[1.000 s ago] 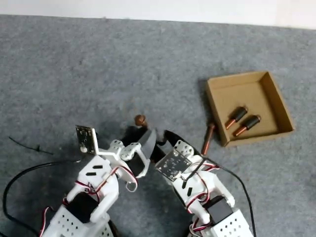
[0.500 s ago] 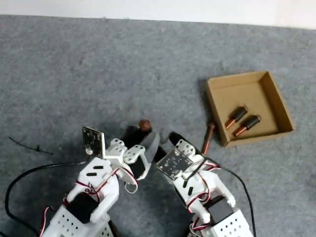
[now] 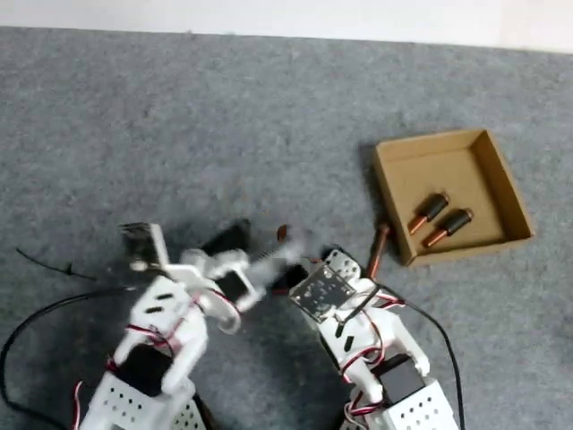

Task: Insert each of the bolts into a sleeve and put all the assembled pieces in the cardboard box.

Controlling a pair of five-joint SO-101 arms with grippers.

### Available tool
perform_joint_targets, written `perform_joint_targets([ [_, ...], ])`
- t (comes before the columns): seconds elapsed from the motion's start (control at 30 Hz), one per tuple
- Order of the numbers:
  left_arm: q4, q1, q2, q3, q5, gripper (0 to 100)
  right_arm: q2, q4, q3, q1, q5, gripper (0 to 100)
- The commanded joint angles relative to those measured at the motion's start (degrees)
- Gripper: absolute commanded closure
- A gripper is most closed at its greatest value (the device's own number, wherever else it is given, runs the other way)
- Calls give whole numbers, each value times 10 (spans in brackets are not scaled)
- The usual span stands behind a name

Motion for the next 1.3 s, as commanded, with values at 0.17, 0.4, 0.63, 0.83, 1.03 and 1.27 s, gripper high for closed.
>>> perform_joint_targets([
  [0.17, -10, -73, -7, -37, 25, 518, -10, -22, 86, 68, -1, 994],
  [0.4, -11, -73, -7, -30, 25, 608, -10, -22, 86, 104, -1, 994],
  [0.63, -11, -99, -7, -29, 21, 993, -8, -22, 86, 153, -1, 994],
  [0.83, -23, -173, -7, -28, 21, 998, -7, -19, 86, 204, -18, 994],
  [1.03, -110, -174, -2, 25, -18, 993, -7, -23, 86, 262, -115, 994],
  [1.27, -82, -173, -1, 24, -84, 993, -2, -93, 84, 275, -124, 994],
])
